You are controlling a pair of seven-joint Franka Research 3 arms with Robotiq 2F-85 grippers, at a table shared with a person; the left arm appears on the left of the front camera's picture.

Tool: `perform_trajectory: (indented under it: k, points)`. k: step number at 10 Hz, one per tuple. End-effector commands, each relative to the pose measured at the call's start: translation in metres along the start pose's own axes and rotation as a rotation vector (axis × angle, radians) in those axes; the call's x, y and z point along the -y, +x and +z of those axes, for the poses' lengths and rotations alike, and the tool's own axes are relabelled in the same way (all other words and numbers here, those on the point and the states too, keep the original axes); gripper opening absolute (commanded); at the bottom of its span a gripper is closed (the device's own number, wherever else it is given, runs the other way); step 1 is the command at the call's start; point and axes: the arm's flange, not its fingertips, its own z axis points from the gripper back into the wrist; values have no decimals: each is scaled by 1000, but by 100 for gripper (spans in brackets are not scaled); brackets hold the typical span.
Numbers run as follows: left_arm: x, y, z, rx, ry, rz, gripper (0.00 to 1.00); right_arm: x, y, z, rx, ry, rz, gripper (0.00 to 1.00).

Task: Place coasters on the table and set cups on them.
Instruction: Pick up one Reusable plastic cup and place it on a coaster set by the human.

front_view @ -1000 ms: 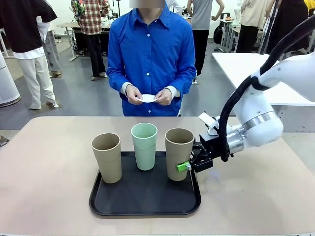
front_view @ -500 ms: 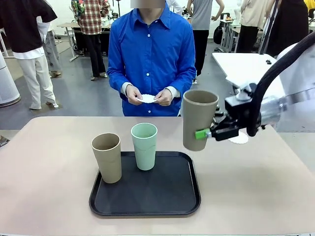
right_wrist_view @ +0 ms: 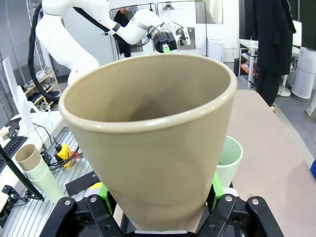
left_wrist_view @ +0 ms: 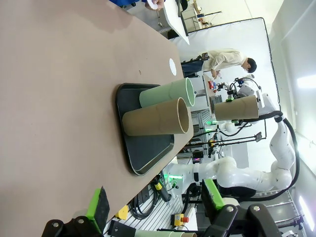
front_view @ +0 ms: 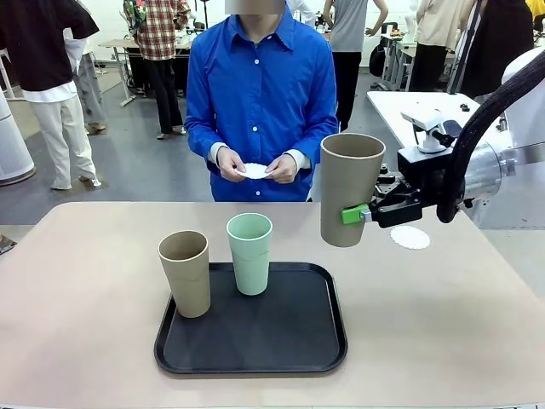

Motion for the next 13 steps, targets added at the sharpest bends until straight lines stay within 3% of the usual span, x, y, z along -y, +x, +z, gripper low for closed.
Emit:
perform_trajectory:
  k: [1, 2, 3, 7, 10, 13]
  points:
    - [0, 0, 2, 8, -16, -7, 100, 1, -1, 0, 7, 5, 4, 0]
    - [0, 0, 2, 8, -16, -7, 100, 1, -1, 0, 7, 5, 4, 0]
    - [0, 0, 2, 8, -16, -7, 100, 0, 0, 0, 0, 0, 0, 84]
    - [0, 0, 2, 8, -16, -7, 100, 82, 5, 91, 45, -194, -26, 84]
    - [0, 0, 2, 8, -16, -7, 100, 135, -10, 176, 95, -340, -92, 84]
    - [0, 0, 2, 8, -16, -7, 100, 152, -23, 227, 142, -451, -124, 84]
